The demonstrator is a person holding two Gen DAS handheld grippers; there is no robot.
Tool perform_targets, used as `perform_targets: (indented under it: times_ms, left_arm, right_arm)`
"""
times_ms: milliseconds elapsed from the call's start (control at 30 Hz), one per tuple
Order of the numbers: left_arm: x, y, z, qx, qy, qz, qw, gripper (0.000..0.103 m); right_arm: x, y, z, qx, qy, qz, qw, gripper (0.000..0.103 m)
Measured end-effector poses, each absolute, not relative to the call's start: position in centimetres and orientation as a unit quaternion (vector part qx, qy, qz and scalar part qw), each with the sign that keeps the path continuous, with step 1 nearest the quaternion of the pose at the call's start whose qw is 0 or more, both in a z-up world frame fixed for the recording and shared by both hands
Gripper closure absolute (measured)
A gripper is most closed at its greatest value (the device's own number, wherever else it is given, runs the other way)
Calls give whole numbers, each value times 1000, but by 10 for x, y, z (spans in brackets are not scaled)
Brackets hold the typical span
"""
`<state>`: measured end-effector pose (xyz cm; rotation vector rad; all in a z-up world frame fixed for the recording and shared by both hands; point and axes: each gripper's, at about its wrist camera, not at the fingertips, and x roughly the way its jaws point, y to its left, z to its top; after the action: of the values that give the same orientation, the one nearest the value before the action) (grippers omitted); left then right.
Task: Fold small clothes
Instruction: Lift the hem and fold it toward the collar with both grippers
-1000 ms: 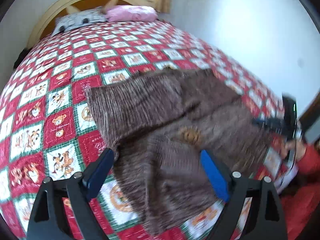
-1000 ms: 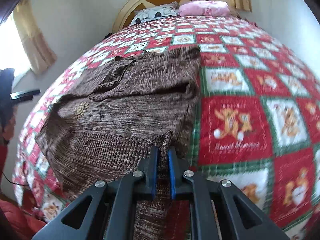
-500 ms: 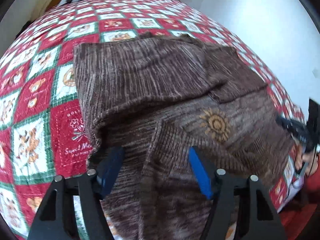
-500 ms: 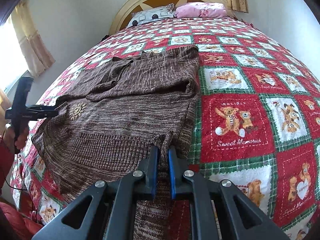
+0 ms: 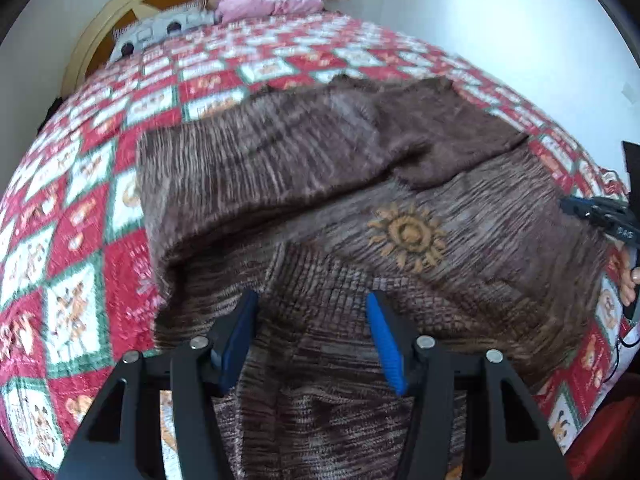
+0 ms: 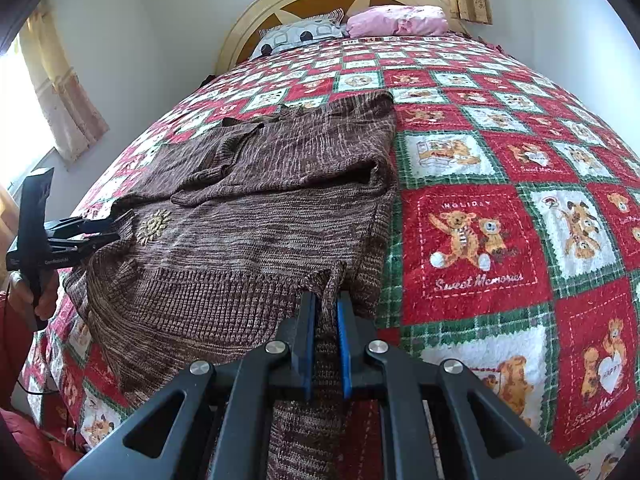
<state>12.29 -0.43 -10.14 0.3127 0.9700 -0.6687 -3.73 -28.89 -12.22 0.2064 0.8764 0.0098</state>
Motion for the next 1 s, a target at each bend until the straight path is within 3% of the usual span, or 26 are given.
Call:
perform_targets:
  times_ms: [67,267,367,467,533,600,667,767,833,867,967,1000]
  left_arm:
    - [127,0,-102,122,455,-318,823,48]
    - [130,12,-99,75,464,-320,823,79]
    - [130,18,-100,47,469,-321,822,82]
    - [132,21,-102,24,474,-322,819,81]
    - [137,23,-103,6,481,-322,815,75]
    - [142,25,-103,-28,493,-337,802,57]
    - [146,27,-103,-56,501,-349,790,47]
    - [148,23,-103,-63,499,-344,793,48]
    - [148,23,-104,-73,498,-344,793,52]
    - [149,25,-105,-76,497,-343,794,58]
    - [150,35,-110,-81,499,-321,801,90]
    - [152,39,-112,-93,499,-325,798,92]
  right_arm:
    - [-38,-289,-123,99,422,3,901,93]
    - [-39,-291,-124,108,421,3,901,93]
    - [-40,-291,-124,110,420,2,901,93]
    - [-39,-290,-124,111,419,1,901,93]
    - [-40,-291,-125,112,419,1,901,93]
    - [-39,-291,-125,114,419,1,901,93]
    - [-40,-291,-125,114,419,1,901,93]
    - [-40,-291,-125,114,418,1,901,93]
    - [-40,-292,-125,116,418,2,901,93]
    - [-40,-292,-125,117,418,2,901,93]
    - [-40,-293,-125,120,418,3,901,93]
    - [-40,-293,-125,120,418,3,901,93]
